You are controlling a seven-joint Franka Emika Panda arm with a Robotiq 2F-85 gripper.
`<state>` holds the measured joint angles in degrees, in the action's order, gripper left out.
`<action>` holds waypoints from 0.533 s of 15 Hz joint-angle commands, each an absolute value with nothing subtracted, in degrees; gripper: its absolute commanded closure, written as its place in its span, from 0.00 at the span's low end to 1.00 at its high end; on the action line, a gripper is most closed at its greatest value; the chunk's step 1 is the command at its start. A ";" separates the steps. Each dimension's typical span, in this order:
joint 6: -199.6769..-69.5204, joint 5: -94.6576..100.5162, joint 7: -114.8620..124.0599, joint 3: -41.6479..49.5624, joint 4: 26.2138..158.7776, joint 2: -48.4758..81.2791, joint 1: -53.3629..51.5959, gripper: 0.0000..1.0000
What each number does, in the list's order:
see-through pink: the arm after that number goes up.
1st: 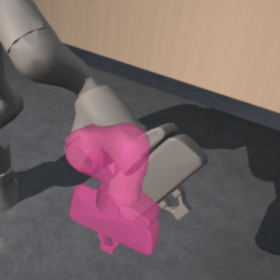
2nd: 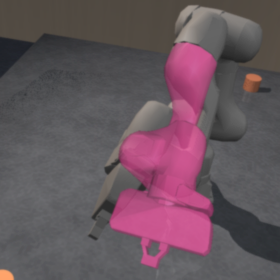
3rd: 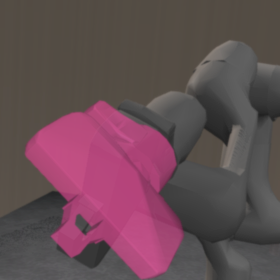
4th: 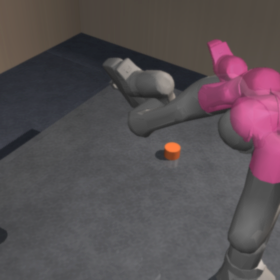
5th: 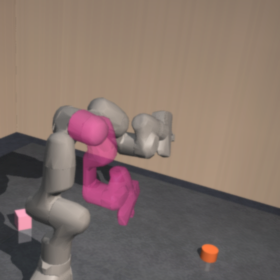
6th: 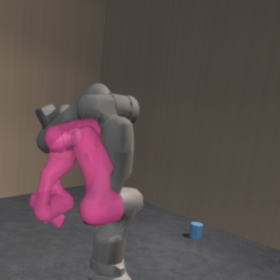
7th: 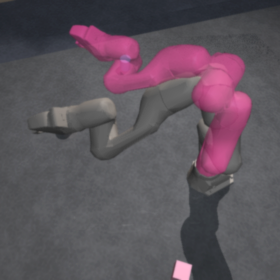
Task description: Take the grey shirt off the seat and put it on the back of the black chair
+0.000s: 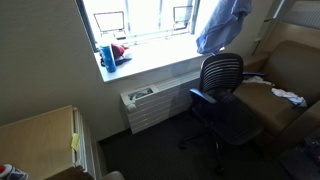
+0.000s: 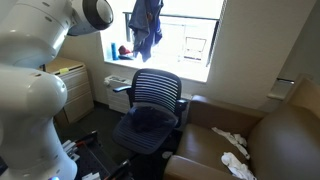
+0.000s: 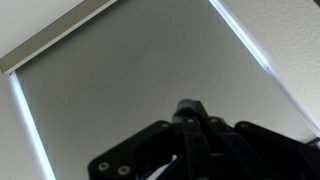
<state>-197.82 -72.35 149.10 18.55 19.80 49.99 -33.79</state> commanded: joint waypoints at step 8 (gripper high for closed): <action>-197.91 -85.47 149.24 31.71 19.40 42.59 -42.48 0.99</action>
